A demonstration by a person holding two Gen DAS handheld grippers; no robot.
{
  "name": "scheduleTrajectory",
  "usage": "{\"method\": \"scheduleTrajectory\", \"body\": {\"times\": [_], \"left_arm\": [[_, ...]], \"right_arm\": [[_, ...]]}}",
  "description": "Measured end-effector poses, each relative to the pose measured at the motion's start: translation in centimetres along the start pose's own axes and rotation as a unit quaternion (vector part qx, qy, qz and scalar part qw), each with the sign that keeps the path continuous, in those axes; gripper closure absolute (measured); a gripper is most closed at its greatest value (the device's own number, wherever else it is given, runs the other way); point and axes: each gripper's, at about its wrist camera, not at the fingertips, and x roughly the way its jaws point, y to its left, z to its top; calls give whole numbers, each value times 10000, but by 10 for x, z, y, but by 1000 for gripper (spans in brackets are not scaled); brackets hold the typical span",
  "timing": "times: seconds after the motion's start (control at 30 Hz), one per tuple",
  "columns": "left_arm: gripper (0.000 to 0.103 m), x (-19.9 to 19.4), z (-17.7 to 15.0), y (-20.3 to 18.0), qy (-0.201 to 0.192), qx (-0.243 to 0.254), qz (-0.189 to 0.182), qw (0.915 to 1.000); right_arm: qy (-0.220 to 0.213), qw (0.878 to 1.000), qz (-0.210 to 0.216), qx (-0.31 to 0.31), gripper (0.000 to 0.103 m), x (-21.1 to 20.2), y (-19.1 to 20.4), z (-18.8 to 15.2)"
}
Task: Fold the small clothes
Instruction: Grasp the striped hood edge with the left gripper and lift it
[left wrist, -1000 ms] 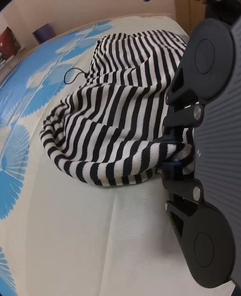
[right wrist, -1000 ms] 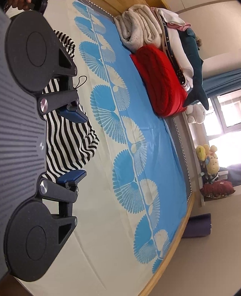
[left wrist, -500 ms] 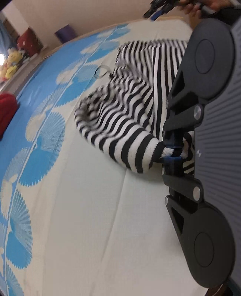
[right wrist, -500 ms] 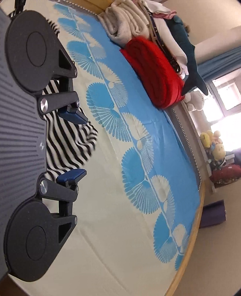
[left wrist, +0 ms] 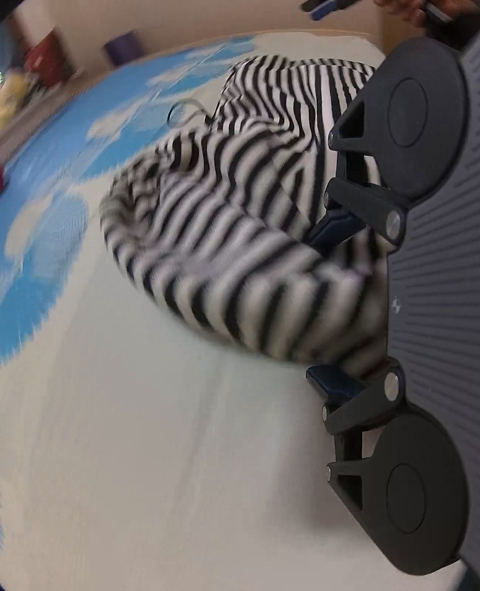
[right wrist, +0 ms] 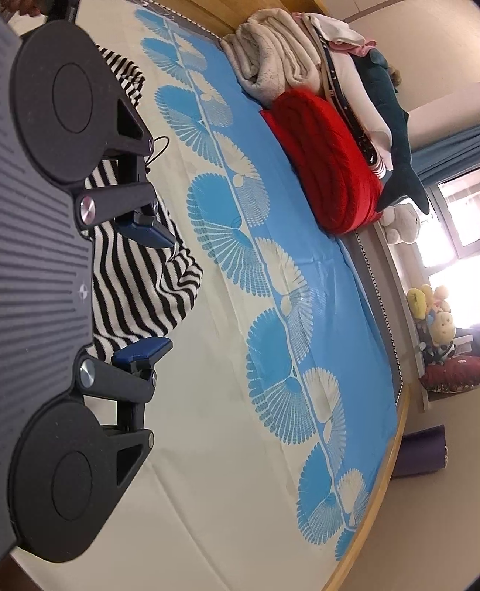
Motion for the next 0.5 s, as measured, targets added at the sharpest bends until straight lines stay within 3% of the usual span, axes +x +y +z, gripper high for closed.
{"method": "scheduleTrajectory", "body": {"times": [0.07, 0.1, 0.13, 0.2, 0.3, 0.43, 0.5], "left_arm": [[27, 8, 8, -8, 34, 204, -81, 9998], [34, 11, 12, -13, 45, 342, -177, 9992], [59, 15, 15, -19, 87, 498, -287, 9983], [74, 21, 15, -26, 199, 651, -380, 9970], [81, 15, 13, -38, 109, 1057, -246, 9940], [89, -12, 7, -28, -243, 871, -389, 9951], [90, -28, 4, -18, -431, 699, -274, 9962]], "right_arm": [[-17, 10000, -41, -83, 47, -2, -1, 0], [-33, 9999, -71, -110, 47, -2, -1, 1], [-51, 9999, -88, -112, 47, -3, -2, 2], [-106, 9999, -104, -76, 47, -4, -3, 5], [-180, 9997, -140, -5, 47, -3, -3, 8], [-212, 9996, -175, 72, 47, 2, 1, 7], [-195, 9996, -166, 93, 47, 4, 4, 6]]}}
